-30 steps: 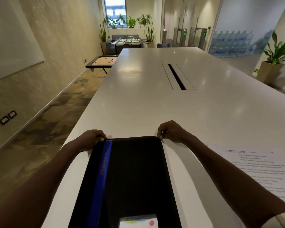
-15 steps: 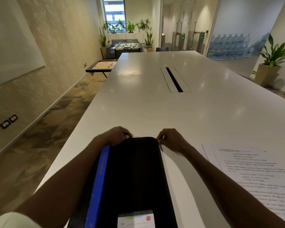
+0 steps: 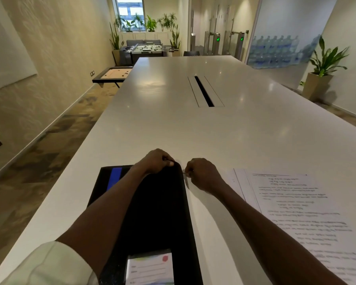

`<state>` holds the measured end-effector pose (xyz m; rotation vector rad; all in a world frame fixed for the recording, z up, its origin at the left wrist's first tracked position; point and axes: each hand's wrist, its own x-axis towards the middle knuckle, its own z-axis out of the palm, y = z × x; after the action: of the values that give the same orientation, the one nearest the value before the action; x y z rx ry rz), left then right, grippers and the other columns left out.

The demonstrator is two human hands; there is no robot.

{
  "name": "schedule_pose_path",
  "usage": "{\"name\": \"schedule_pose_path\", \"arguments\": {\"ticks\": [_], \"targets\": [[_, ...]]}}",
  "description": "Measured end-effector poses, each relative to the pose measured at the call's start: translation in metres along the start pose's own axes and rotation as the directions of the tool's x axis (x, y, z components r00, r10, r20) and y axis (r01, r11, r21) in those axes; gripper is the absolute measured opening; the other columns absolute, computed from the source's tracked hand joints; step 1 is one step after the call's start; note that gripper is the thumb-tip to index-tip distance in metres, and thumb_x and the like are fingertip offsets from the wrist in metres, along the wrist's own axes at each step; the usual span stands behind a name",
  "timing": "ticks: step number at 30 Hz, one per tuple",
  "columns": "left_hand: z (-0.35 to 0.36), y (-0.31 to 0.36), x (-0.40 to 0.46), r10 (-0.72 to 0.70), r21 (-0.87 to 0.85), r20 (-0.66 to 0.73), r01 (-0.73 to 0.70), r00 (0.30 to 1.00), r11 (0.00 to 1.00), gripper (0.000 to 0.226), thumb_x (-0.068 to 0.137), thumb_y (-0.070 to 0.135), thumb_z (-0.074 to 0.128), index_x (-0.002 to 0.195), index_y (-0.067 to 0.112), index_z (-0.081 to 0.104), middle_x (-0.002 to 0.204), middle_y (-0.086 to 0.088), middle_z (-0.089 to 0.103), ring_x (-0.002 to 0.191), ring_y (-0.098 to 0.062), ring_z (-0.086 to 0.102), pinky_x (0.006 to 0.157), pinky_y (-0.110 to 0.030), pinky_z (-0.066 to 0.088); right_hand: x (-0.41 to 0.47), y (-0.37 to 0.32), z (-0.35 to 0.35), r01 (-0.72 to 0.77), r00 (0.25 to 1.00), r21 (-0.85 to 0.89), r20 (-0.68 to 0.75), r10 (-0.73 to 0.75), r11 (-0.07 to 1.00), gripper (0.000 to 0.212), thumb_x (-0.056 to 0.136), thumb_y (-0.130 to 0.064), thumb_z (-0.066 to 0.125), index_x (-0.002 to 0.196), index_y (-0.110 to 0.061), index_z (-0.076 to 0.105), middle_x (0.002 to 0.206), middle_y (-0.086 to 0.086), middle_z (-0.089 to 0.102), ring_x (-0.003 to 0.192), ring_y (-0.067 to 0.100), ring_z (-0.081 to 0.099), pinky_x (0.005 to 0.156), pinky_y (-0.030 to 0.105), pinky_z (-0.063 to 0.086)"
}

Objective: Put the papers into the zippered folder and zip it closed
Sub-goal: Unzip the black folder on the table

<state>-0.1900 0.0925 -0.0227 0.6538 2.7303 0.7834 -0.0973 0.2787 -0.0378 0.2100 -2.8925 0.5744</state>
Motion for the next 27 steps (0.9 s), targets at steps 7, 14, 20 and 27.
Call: {"name": "schedule_pose_path", "arguments": {"ticks": [7, 14, 20, 27], "targets": [[0.010, 0.017, -0.001, 0.080, 0.002, 0.046, -0.080, 0.996, 0.997, 0.019, 0.089, 0.021, 0.066, 0.105, 0.018, 0.074, 0.109, 0.000, 0.072, 0.097, -0.011, 0.060, 0.083, -0.023, 0.039, -0.032, 0.006, -0.001, -0.019, 0.997, -0.040, -0.079, 0.015, 0.999, 0.017, 0.089, -0.011, 0.058, 0.092, -0.014, 0.075, 0.088, 0.002, 0.068, 0.083, 0.024, 0.064, 0.061, 0.028, 0.039], [-0.002, 0.020, 0.001, 0.069, -0.005, 0.079, -0.068, 0.995, 0.998, 0.020, 0.090, 0.021, 0.065, 0.107, 0.019, 0.074, 0.111, 0.000, 0.072, 0.097, -0.011, 0.060, 0.083, -0.024, 0.040, -0.034, -0.005, -0.002, -0.035, 0.995, 0.082, -0.089, 0.042, 0.996, 0.023, 0.086, -0.013, 0.050, 0.086, -0.009, 0.073, 0.085, 0.009, 0.071, 0.077, 0.028, 0.064, 0.068, 0.041, 0.054], [-0.009, 0.007, 0.002, 0.021, 0.043, 0.029, -0.022, 0.999, 0.999, 0.022, 0.094, 0.019, 0.059, 0.112, 0.014, 0.071, 0.116, -0.005, 0.069, 0.098, -0.013, 0.056, 0.085, -0.026, 0.038, -0.020, -0.016, 0.002, -0.028, 0.996, 0.265, -0.074, 0.049, 0.964, 0.020, 0.084, -0.004, 0.059, 0.088, -0.007, 0.078, 0.083, 0.011, 0.069, 0.075, 0.028, 0.063, 0.065, 0.035, 0.050], [-0.011, -0.013, 0.000, -0.050, 0.009, -0.041, 0.050, 0.998, 0.999, 0.024, 0.095, 0.020, 0.057, 0.113, 0.012, 0.071, 0.118, -0.008, 0.068, 0.104, -0.019, 0.058, 0.085, -0.027, 0.038, -0.034, -0.021, 0.009, 0.024, 1.000, 0.316, -0.007, -0.023, 0.948, 0.021, 0.082, 0.001, 0.058, 0.084, -0.008, 0.078, 0.083, 0.009, 0.070, 0.073, 0.023, 0.064, 0.065, 0.029, 0.048]]}}
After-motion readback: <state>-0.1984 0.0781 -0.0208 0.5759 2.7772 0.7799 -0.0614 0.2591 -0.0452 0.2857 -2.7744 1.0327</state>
